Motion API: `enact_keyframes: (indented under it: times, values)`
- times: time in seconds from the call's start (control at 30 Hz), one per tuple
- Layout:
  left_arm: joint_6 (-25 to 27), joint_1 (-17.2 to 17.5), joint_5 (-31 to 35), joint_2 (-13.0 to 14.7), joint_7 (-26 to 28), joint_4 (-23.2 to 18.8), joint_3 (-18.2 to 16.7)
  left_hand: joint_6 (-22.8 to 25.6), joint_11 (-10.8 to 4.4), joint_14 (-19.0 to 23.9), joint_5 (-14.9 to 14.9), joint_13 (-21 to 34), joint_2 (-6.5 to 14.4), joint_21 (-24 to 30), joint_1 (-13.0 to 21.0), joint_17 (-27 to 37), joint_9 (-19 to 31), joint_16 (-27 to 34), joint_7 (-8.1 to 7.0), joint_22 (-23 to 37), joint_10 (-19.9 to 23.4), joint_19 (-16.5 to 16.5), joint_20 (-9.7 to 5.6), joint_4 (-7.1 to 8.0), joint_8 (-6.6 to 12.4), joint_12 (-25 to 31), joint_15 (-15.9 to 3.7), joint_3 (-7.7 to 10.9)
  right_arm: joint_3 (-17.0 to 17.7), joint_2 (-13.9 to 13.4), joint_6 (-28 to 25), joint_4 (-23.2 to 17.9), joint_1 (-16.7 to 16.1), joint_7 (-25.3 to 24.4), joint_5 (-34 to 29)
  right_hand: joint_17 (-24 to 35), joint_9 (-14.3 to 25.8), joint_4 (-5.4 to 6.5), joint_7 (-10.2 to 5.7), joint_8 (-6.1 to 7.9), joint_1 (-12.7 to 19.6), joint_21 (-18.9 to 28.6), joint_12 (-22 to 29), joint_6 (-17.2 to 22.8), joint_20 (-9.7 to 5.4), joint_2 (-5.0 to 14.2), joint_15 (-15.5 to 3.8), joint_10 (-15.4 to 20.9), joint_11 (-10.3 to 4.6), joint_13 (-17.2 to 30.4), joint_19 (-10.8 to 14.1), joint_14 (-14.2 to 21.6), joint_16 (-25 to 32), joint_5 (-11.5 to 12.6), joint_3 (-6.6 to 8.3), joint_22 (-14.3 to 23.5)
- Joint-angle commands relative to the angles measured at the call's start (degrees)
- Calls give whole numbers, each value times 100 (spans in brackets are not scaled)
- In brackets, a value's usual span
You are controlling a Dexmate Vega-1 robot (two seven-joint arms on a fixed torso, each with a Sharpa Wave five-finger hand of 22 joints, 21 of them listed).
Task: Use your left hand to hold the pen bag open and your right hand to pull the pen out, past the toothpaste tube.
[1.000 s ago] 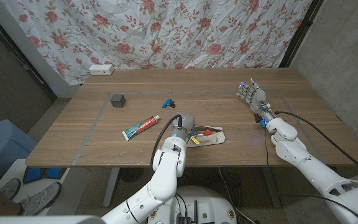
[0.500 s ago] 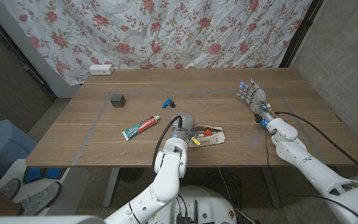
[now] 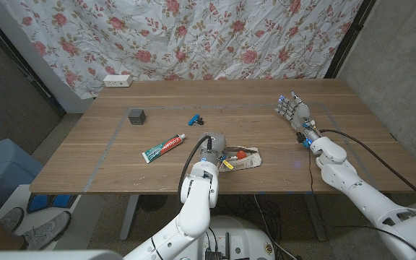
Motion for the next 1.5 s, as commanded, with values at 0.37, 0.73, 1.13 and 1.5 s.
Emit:
enact_keyframes:
  times: [0.37, 0.73, 1.13, 1.5]
  values:
    - [-139, 50, -164, 127, -215, -146, -100, -203, 3, -79, -14, 30, -82, -25, -89, 11, 14, -39, -12, 18, -153, -44, -18, 28, -21, -45, -589, -160, -20, -265, -117, -535, -244, -76, -99, -12, 16, -9, -11, 12, -57, 17, 13, 52, 0, 62, -11, 31, -23, -3, 15, 21, 23, 22, 12, 17]
    - [-147, 84, -95, 183, -262, -211, -120, -305, 0, -125, -21, 31, -93, -31, -158, 12, 11, -39, 13, 18, -241, -83, -20, 46, -22, -55, -585, -241, -2, -513, -120, -1106, -611, -300, -236, -16, 16, -19, -28, 10, -52, 17, 13, 48, -1, 54, -19, 29, -31, -3, 15, 24, 27, 21, 9, 17]
    - [-192, 185, -157, 260, -238, -324, -196, -476, 13, -199, -19, 32, -111, -36, -255, 13, 6, -44, 51, 18, -298, -136, -8, 63, -36, -47, -565, -344, -62, -884, -239, -1728, -849, -616, -651, -25, 16, -40, -26, 11, -28, 18, 16, 50, -5, 58, -15, 38, -25, -3, 18, 31, 30, 22, 16, 16]
    - [-275, 192, -310, 341, -225, -391, -267, -552, 21, -295, -1, 32, -138, -49, -358, 13, 0, -56, 56, 17, -398, -216, 12, 76, -22, -61, -519, -440, -79, -1051, 14, -2080, -1080, -1012, -1171, -47, 16, -93, -44, 16, 31, 17, 18, 62, -31, 50, -31, 47, -54, -3, 19, 46, 28, 23, 35, 16]
